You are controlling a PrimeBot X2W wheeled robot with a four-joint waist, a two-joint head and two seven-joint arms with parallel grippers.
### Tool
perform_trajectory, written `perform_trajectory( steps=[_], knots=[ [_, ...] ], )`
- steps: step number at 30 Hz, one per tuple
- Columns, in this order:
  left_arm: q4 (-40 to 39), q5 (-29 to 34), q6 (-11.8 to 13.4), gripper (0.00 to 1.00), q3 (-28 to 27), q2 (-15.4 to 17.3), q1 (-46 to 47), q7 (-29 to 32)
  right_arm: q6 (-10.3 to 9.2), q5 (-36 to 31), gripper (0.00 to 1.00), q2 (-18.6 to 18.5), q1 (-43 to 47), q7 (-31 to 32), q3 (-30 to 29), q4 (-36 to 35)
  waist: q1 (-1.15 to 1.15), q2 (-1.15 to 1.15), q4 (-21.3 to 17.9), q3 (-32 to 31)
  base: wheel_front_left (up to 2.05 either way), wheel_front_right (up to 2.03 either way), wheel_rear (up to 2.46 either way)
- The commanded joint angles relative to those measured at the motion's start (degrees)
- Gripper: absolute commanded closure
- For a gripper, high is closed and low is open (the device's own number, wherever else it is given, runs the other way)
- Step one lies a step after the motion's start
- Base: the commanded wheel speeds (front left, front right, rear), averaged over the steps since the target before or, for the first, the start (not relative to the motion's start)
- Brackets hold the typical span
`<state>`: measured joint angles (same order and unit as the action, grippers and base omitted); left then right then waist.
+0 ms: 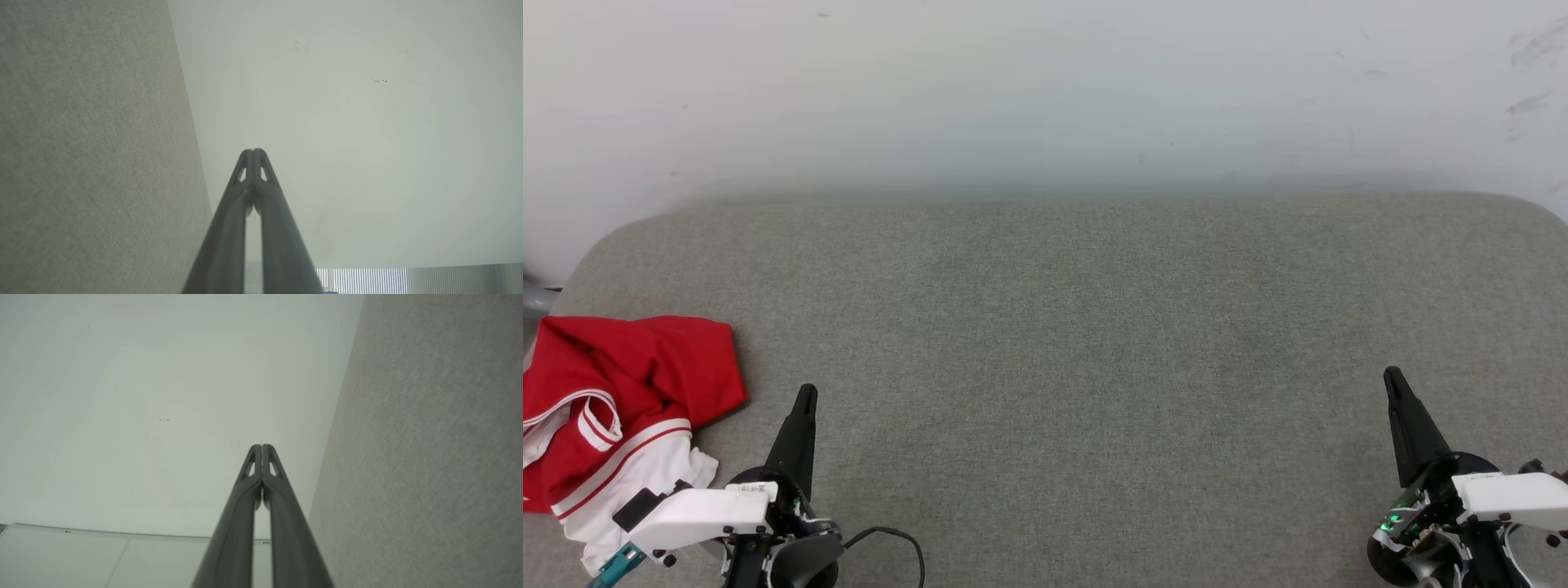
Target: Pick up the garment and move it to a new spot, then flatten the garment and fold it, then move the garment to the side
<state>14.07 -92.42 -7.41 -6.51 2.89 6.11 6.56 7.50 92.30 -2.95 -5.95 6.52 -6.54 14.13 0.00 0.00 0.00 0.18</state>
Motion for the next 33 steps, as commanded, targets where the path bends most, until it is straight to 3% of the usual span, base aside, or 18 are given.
perform_trajectory(
  steps=[1, 26, 27, 33],
  knots=[
    [0.0, 0.0, -0.3, 1.0, -0.1, -0.1, 0.3, 0.1, -0.02, 0.2, 1.0, 0.2, -0.6, 0.0, 0.0, 0.0, 0.0, 0.0, 0.0, 0.0, 0.0, 0.0, 0.0],
    [0.0, 0.0, -0.3, 1.0, -0.1, -0.1, 0.3, 0.1, -0.02, 0.2, 1.0, 0.2, -0.6, 0.0, 0.0, 0.0, 0.0, 0.0, 0.0, 0.0, 0.0, 0.0, 0.0],
    [0.0, 0.0, 0.0, 0.0, 0.0, 0.0, 0.0, 0.0, 0.0, 0.0, 0.0, 0.0, 0.0, 0.0, 0.0, 0.0, 0.0, 0.0, 0.0, 0.0, 0.0, 0.0, 0.0],
    [0.4, 0.0, 0.1, 0.0, 1.2, -0.1, -1.0, -0.9, -0.01, -0.1, 0.0, 0.0, 1.4, -0.9, 0.7, 0.2, 0.0, 0.0, 0.0, 0.0, 0.0, 0.0, 0.0]
  ],
)
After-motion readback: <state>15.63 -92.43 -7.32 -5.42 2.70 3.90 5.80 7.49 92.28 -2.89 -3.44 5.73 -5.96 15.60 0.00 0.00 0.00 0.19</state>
